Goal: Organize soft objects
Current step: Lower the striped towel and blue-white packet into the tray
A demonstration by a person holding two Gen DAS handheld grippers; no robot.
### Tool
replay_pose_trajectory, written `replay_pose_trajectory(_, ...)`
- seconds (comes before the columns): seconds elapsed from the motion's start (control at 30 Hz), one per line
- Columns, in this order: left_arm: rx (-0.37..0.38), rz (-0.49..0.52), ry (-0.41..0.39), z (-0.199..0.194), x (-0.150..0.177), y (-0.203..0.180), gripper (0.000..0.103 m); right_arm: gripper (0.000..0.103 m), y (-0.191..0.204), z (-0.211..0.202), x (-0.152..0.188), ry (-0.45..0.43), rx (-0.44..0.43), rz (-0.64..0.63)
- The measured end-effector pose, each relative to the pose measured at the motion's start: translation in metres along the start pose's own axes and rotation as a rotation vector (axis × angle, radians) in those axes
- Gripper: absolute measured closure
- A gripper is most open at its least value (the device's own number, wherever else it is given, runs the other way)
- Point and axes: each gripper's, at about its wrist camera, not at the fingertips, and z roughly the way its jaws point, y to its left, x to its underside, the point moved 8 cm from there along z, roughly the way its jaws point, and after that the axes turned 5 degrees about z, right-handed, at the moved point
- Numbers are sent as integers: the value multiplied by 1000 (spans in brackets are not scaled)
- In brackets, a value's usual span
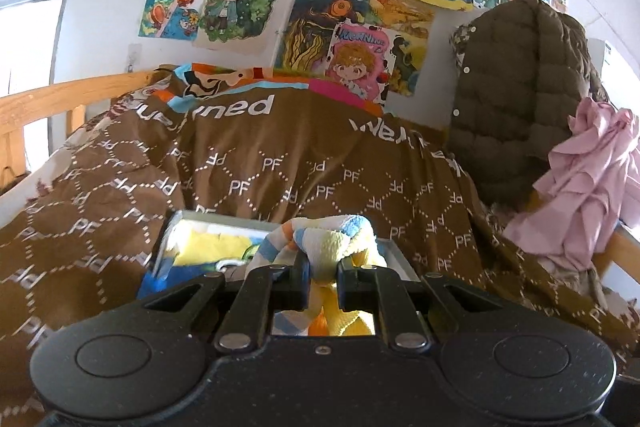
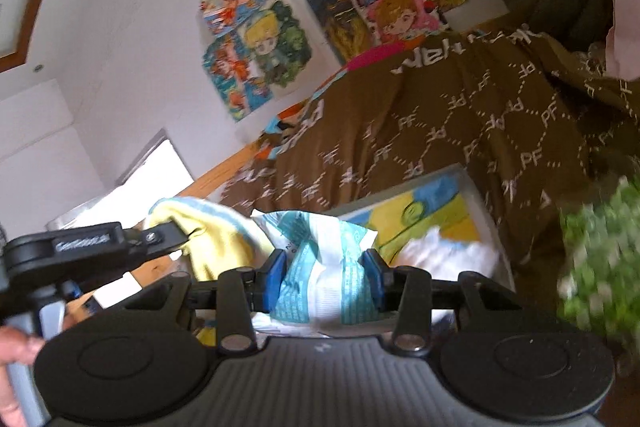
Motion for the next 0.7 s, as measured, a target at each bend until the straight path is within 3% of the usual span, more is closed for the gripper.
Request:
replay_pose_trajectory(0.27,17,-27,19,56,13,0,90,57,-36,47,-16,-28,97,-2)
replay_pose_trajectory(0.43,-9,-41,67,79,36,10,90,57,-51,67,-6,24,161,-7)
replay_pose_trajectory(0.7,-32,-70,136,98,64,20,90,57,-57,78,8,91,182,-4)
